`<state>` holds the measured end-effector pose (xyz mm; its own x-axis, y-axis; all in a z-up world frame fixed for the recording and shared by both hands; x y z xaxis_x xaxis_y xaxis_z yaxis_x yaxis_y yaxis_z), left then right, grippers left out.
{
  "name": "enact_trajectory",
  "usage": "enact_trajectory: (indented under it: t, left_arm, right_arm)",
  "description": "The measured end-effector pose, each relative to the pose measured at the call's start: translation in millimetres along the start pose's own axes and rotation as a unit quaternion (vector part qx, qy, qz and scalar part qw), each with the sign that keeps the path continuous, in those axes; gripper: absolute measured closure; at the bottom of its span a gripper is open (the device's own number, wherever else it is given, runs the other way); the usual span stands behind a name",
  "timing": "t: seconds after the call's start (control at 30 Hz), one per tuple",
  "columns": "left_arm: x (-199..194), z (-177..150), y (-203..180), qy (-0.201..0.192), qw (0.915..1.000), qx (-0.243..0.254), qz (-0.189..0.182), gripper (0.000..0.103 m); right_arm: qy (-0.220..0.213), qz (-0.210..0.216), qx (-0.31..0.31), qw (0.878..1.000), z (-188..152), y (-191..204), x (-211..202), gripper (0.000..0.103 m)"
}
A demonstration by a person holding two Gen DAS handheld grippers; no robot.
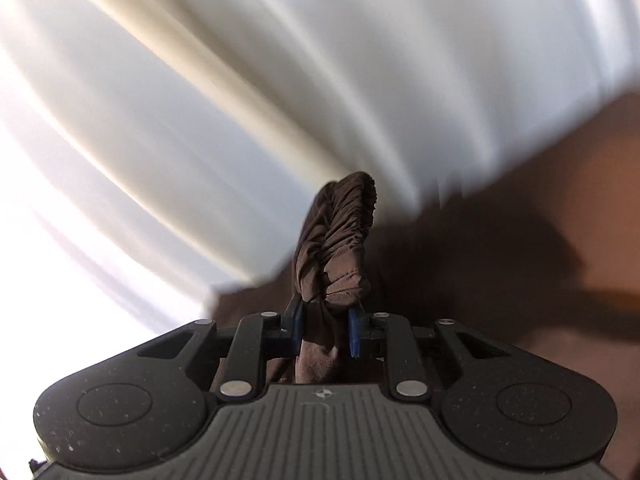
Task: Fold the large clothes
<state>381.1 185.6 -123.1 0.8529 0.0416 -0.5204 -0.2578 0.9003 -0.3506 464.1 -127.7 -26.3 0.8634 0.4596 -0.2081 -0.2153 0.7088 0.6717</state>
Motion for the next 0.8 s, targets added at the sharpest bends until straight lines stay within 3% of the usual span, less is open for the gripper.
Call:
enact_trajectory:
  t: [0.07, 0.13, 0.23, 0.3, 0.37, 0.5, 0.57, 0.63, 0.7, 0.8]
  left_arm:
    - [-1.6, -5.1, -8.7, 0.012, 0.9999, 0.006, -0.009, 0.036]
    - [-4.5, -9.9, -17.9, 0.020, 0.9995, 0.022, -0.007, 0.030]
    - [-13.8, -9.1, -31.4, 0.019, 0.9990, 0.040, -0.011, 0.027]
    - [-21.3, -0.5, -41.0, -0.002, 0.9986, 0.049, -0.022, 0.022]
    - [-23.5, 9.9, -50.8, -0.028, 0.9974, 0.059, -0.030, 0.018]
    - [-9.4, 23.9, -74.5, -0.082, 0.9930, 0.075, -0.041, 0.007]
    - [4.6, 24.9, -86.6, -0.106, 0.9885, 0.102, -0.036, 0.006]
    - [20.0, 21.2, -96.2, -0.103, 0.9855, 0.130, -0.034, 0.004]
    - [38.3, 12.4, -98.0, -0.075, 0.9864, 0.145, -0.023, 0.004]
    - [54.1, 0.0, -89.0, -0.052, 0.9877, 0.148, -0.007, 0.004]
  right_arm:
    - [-0.033, 0.000, -0.035, 0.999, 15.9, 0.2, -24.7, 0.082]
    - [-0.032, -0.033, -0.062, 0.997, 14.2, -16.4, -32.3, 0.082]
    - [0.018, -0.098, -0.070, 0.993, -10.0, -58.8, -16.9, 0.080]
    - [0.047, -0.122, -0.063, 0.989, -27.0, -83.8, -7.3, 0.077]
    - [0.044, -0.118, -0.056, 0.990, -32.4, -93.8, -8.1, 0.067]
    - [0.026, -0.115, -0.044, 0.992, -35.6, -99.4, -13.1, 0.064]
    - [0.017, -0.116, -0.047, 0.992, -38.0, -100.0, -9.7, 0.061]
    - [0.009, -0.113, -0.046, 0.993, -38.8, -102.8, -12.8, 0.060]
    - [0.006, -0.108, -0.045, 0.993, -41.3, -104.5, -20.5, 0.059]
    - [0.041, -0.108, -0.017, 0.993, -39.4, -106.7, -29.0, 0.057]
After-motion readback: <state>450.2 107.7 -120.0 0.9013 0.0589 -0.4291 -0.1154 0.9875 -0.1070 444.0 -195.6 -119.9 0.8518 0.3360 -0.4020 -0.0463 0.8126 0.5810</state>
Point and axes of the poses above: each gripper's, at about its wrist camera, not at the fingertips, and x roughly the way its jaws point, y to its left, z to its top, the point moved 9 cm from there along x, roughly the way its jaws point, and after that the axes turned 11 degrees about -y, right-handed, at the moved point
